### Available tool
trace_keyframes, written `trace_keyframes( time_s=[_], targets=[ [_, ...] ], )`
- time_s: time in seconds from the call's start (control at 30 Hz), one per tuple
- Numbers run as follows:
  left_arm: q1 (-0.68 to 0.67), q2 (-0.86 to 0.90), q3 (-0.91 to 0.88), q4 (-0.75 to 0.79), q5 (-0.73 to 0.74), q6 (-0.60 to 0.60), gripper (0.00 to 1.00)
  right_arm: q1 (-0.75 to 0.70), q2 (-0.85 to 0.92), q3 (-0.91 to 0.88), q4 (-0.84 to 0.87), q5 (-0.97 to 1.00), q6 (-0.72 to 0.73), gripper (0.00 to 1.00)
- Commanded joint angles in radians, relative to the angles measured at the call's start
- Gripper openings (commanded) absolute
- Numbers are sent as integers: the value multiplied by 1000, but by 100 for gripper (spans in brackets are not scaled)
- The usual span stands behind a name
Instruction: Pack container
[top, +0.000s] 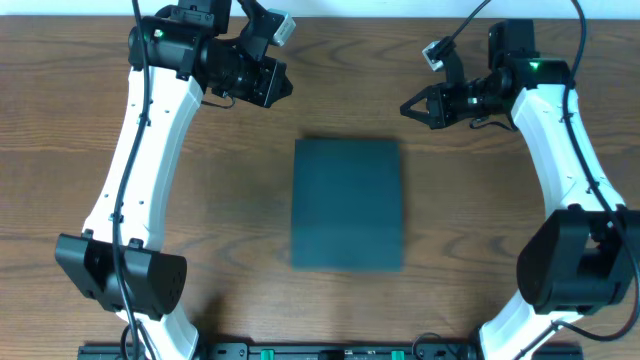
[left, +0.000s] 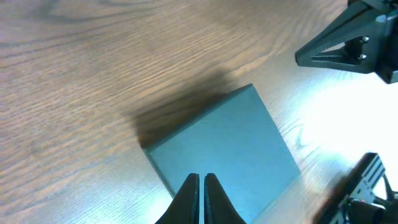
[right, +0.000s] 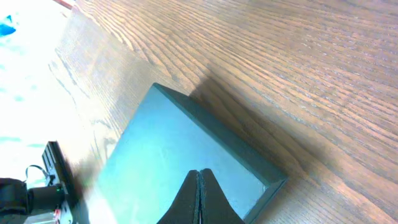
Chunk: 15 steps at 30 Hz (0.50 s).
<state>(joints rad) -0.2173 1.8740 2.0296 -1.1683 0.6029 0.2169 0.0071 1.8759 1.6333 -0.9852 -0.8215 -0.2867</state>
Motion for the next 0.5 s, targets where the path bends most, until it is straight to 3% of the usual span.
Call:
trace_keyframes(
  time_s=[0.0, 0.2, 0.43, 0.47],
  targets=[
    [1, -5, 18, 9, -51, 23, 6, 8, -48, 23, -2, -17, -29, 1],
    [1, -4, 17, 21, -117, 9, 6, 7, -53, 23, 14, 25, -14, 2],
    [2, 15, 1, 44, -289, -204, 6, -12, -53, 23, 106, 141, 127, 2],
    [3, 20, 1, 44, -325, -243, 6, -17, -53, 23, 122, 156, 143, 9]
  ],
)
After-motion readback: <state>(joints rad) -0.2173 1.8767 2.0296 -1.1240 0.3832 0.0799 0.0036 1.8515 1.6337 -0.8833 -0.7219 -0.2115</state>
